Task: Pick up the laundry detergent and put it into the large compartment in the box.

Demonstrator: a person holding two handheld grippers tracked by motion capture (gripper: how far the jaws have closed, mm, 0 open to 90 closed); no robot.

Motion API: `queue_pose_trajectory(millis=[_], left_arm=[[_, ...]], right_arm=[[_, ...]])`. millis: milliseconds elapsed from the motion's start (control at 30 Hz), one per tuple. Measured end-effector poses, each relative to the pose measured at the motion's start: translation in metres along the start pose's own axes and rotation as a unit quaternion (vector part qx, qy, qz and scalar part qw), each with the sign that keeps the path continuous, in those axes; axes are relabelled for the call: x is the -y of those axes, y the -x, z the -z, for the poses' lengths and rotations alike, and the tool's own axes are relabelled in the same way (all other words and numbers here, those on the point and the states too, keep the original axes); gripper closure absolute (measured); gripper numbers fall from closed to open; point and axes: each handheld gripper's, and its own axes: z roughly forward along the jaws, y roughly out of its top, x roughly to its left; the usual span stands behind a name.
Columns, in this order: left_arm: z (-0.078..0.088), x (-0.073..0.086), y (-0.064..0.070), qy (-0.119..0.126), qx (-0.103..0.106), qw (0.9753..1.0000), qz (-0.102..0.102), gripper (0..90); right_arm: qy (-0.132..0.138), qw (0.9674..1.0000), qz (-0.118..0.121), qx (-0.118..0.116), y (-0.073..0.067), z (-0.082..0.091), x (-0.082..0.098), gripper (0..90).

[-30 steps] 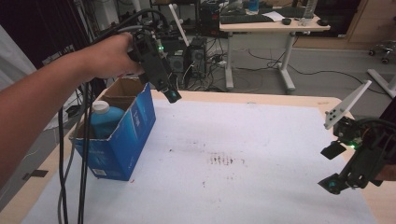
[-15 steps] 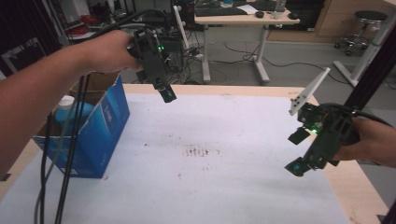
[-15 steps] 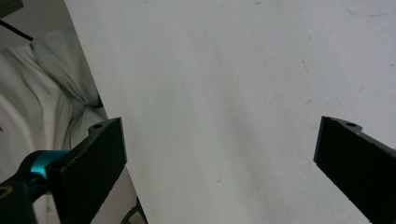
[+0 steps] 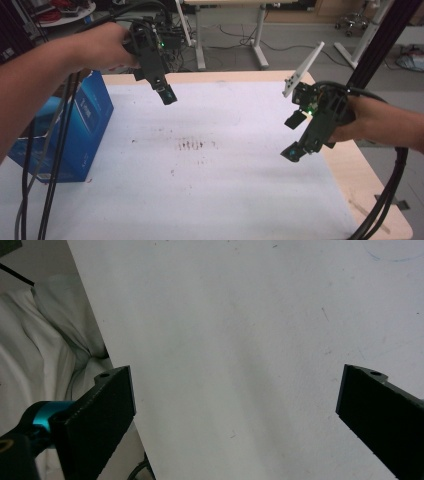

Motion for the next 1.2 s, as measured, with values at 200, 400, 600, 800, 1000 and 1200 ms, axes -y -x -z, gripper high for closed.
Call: queue_pose_trajectory(millis=[200,400,600,800,1000,1200], left_arm=[[-0.012,-0.001,0.002,-0.005,0.008,0.9999,-0.005,1.9],[-0.019,0.001,0.001,-0.012,0.011,0.9999,-0.005,1.9],[-0.02,0.001,0.0,-0.011,0.01,0.9999,-0.004,1.9],[-0.021,0.002,-0.001,-0.013,0.009,0.9999,-0.002,1.9],[-0.022,0.001,-0.001,-0.01,0.015,0.9998,-0.001,1.9],[-0.021,0.003,-0.003,-0.011,0.021,0.9997,-0.002,1.9]], right_arm=[[-0.001,1.0,0.004,-0.001,0.0,-0.002,-0.002,1.5],[-0.003,1.0,0.002,-0.001,-0.001,-0.003,-0.002,1.5],[-0.005,1.0,0.006,-0.004,0.0,-0.004,-0.003,1.5],[-0.005,1.0,0.005,-0.004,0.001,-0.005,-0.003,1.5],[-0.005,1.0,0.004,-0.005,0.002,-0.006,-0.002,1.5],[-0.005,1.0,0.002,-0.003,0.002,-0.006,-0.002,1.5]])
